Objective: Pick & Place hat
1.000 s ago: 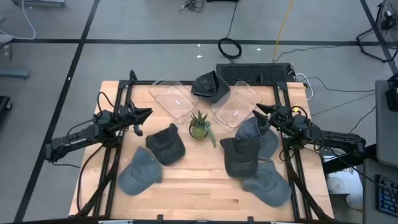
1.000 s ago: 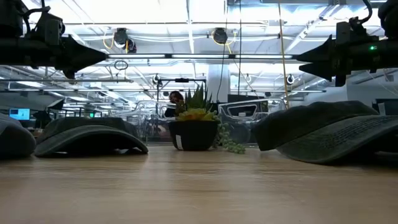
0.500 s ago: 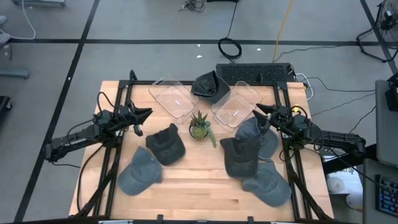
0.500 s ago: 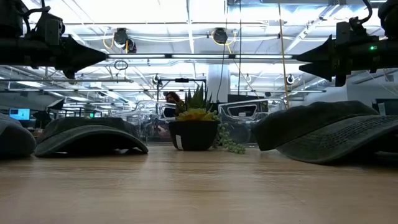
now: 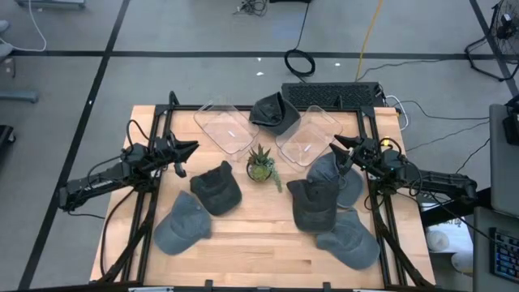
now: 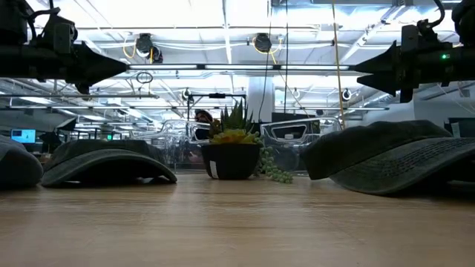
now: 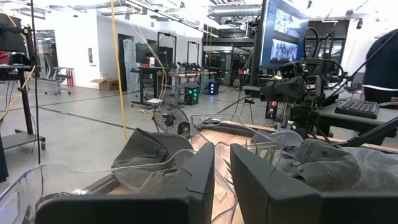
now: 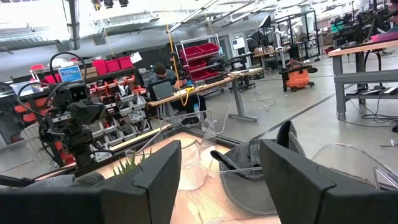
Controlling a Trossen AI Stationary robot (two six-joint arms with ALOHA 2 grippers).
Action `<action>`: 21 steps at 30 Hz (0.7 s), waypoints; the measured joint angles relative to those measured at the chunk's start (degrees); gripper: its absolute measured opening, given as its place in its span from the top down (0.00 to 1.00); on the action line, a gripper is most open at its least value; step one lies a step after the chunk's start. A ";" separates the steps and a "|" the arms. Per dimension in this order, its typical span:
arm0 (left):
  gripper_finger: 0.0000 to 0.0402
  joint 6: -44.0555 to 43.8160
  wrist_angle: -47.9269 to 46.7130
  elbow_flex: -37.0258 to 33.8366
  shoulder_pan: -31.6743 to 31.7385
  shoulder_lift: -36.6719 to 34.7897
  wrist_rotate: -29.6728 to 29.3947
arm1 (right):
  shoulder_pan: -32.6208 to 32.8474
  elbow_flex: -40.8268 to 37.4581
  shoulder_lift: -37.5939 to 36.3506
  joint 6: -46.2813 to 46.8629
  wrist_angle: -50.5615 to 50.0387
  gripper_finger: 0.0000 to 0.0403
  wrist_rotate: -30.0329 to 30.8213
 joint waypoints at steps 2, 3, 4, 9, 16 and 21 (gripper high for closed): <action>0.84 0.00 -0.01 0.02 0.00 0.00 0.02 | 0.01 0.01 0.02 0.00 -0.03 0.48 0.00; 0.84 0.00 -0.01 0.02 0.01 -0.02 0.00 | -0.01 -0.01 0.00 0.00 -0.03 0.48 0.02; 0.84 0.00 0.01 0.00 0.01 -0.01 0.01 | 0.01 0.01 0.02 0.00 -0.03 0.48 0.00; 0.84 0.00 0.01 0.02 0.00 0.00 0.02 | 0.01 -0.01 0.00 0.00 -0.03 0.48 -0.07; 0.84 0.00 0.01 0.02 0.02 -0.02 0.00 | 0.01 0.00 0.01 0.00 -0.04 0.48 -0.07; 0.84 -0.01 0.00 0.01 0.01 0.00 0.02 | -0.01 0.42 0.00 3.84 -1.40 0.46 -2.17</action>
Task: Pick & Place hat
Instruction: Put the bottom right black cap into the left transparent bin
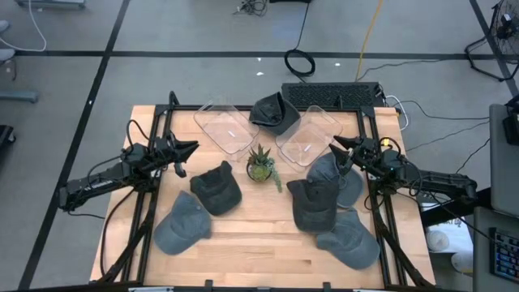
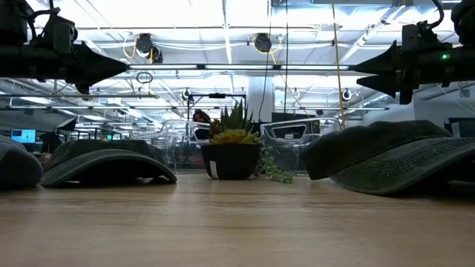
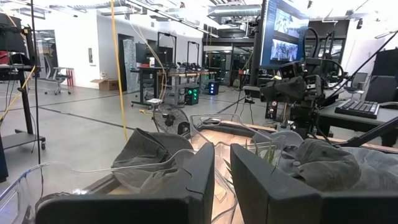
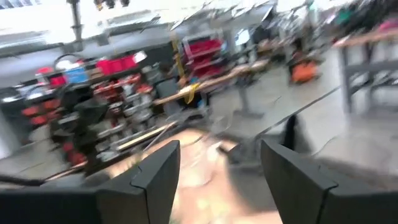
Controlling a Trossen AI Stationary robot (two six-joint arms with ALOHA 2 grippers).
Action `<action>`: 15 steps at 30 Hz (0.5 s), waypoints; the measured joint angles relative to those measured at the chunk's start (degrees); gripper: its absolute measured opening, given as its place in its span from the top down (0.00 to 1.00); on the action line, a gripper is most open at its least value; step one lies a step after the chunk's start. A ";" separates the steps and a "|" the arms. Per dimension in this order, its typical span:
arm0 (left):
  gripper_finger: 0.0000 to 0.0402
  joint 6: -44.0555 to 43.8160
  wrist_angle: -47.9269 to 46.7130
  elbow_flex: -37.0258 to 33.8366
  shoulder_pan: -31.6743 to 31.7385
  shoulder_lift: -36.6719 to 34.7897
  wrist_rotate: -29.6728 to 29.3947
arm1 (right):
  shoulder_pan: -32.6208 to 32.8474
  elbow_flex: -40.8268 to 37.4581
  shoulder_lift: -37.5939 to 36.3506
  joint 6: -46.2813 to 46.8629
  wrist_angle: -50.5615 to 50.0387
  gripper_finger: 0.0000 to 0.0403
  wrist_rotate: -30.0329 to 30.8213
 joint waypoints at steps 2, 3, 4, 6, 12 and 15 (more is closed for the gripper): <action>0.84 0.01 0.02 0.01 0.00 0.00 -0.02 | 0.00 0.35 0.15 2.35 -1.43 0.43 -3.03; 0.84 0.01 0.00 -0.02 0.00 0.01 -0.01 | 0.00 0.67 0.20 2.96 -2.26 0.40 -3.98; 0.84 0.01 0.02 0.01 -0.01 0.00 0.00 | 0.02 0.96 0.22 3.13 -3.91 0.38 -4.00; 0.84 -0.02 0.02 0.01 -0.02 -0.02 0.00 | 0.00 1.37 0.35 2.42 -6.01 0.33 -3.79; 0.84 0.01 0.02 -0.01 -0.01 0.00 0.00 | 0.00 4.46 0.84 -0.85 -6.49 0.22 -3.71; 0.84 0.01 0.02 0.01 -0.02 -0.02 0.00 | 0.00 7.74 2.75 -0.88 -9.25 0.22 -2.84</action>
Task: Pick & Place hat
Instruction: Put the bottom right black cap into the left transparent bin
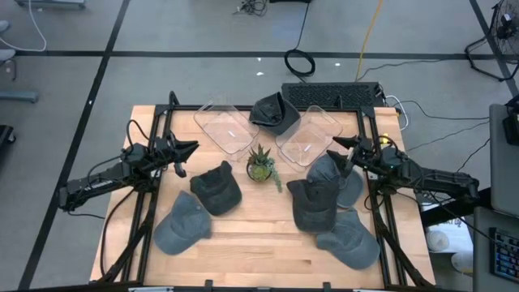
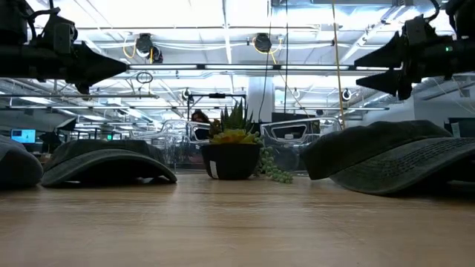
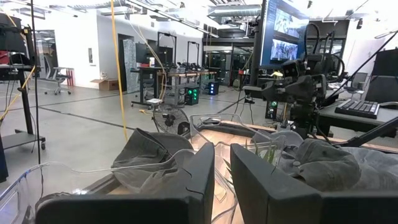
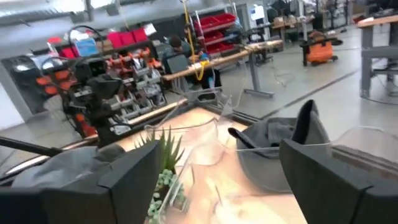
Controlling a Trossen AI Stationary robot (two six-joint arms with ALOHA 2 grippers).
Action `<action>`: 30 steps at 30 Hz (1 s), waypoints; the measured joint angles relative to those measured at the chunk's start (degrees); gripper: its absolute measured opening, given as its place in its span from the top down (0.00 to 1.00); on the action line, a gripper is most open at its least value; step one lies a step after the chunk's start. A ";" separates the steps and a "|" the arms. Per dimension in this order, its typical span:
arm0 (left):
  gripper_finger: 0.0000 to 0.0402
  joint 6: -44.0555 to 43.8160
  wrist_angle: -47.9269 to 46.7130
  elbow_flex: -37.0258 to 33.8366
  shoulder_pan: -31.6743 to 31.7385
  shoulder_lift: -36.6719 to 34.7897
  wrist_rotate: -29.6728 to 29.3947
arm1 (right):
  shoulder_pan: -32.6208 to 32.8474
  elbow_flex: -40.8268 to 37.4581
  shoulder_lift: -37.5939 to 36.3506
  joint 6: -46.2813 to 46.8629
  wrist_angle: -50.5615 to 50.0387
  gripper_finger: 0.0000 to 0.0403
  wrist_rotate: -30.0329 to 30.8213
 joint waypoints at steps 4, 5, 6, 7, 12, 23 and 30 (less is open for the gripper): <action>0.84 0.00 0.00 -0.02 0.00 0.02 0.00 | 0.00 6.77 4.14 -1.97 -5.57 0.24 3.50; 0.84 0.00 -0.01 -0.02 0.00 0.00 0.00 | 0.00 8.69 5.40 -2.95 -6.72 0.25 3.86; 0.84 0.00 0.00 -0.02 0.00 0.02 0.00 | 0.00 10.49 6.69 -3.74 -7.67 0.25 3.89; 0.84 0.00 0.00 -0.01 0.01 0.02 0.00 | 0.00 12.32 8.08 -4.31 -8.51 0.26 3.92; 0.84 0.00 0.00 0.00 0.00 0.02 0.00 | 0.00 21.35 15.51 -4.28 -12.08 0.25 4.00; 0.84 -0.01 0.00 -0.02 0.01 0.02 0.00 | 0.01 40.70 28.85 -4.47 -23.44 0.24 3.59; 0.84 0.00 0.00 0.00 0.00 0.02 0.00 | 1.86 49.30 34.41 -4.88 -27.89 0.24 7.00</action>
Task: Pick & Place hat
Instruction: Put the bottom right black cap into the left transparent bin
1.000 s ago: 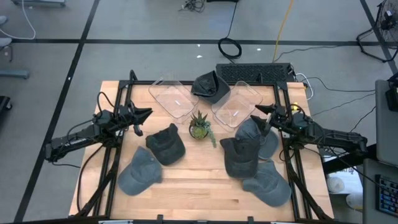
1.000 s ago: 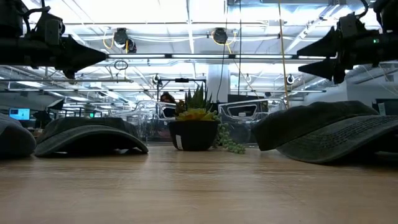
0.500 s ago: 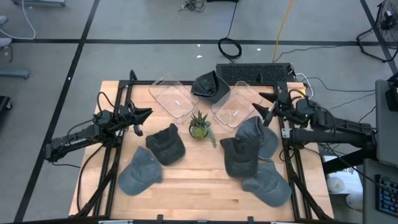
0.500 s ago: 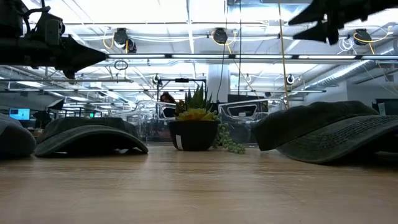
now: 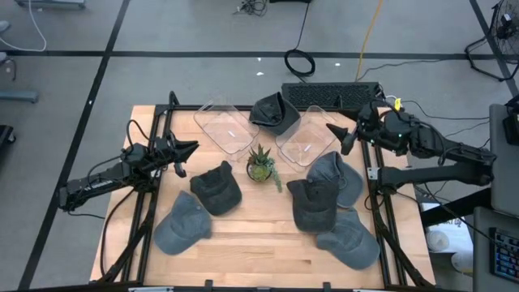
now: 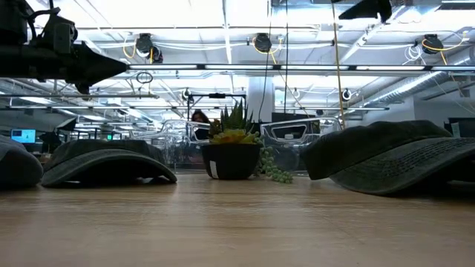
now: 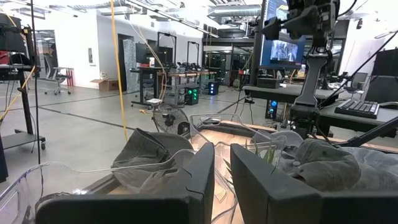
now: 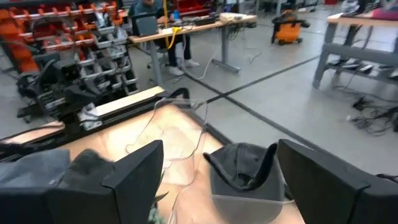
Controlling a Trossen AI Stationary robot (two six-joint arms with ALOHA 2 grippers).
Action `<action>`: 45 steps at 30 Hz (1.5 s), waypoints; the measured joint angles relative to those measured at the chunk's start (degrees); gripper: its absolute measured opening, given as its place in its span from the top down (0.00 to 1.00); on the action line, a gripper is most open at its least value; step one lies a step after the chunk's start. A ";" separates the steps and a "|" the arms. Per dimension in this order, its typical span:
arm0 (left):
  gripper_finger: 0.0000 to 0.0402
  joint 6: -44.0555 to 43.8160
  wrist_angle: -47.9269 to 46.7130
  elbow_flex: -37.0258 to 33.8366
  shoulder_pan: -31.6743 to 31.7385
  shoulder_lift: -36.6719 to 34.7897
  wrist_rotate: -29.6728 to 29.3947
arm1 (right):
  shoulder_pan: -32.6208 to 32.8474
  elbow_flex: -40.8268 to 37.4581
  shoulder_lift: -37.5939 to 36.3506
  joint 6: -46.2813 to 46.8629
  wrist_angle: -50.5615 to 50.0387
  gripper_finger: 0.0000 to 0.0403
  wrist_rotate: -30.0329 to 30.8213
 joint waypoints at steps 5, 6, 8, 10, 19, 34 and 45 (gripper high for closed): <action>0.84 0.00 0.00 -0.01 0.01 0.00 0.00 | 3.78 4.19 2.64 -5.38 -0.15 0.24 8.56; 0.84 0.00 0.00 -0.01 0.00 -0.02 0.00 | 4.69 4.90 3.11 -6.42 -0.34 0.24 10.38; 0.84 0.00 0.00 0.00 0.00 0.00 0.00 | 6.57 6.26 4.11 -8.17 -0.71 0.24 13.96; 0.84 -0.01 0.00 -0.02 0.00 -0.02 0.00 | 8.46 7.88 5.18 -9.26 -1.34 0.24 16.82; 0.84 0.00 -0.02 -0.02 0.02 0.00 0.00 | 18.38 17.00 12.34 -10.06 -7.29 0.24 25.25; 0.84 -0.01 -0.02 0.00 0.01 -0.02 0.00 | 36.68 24.71 24.85 -5.08 -7.12 0.24 40.41; 0.84 0.00 0.00 -0.01 0.00 -0.01 0.00 | 45.27 28.35 31.38 -4.43 -4.26 0.24 46.27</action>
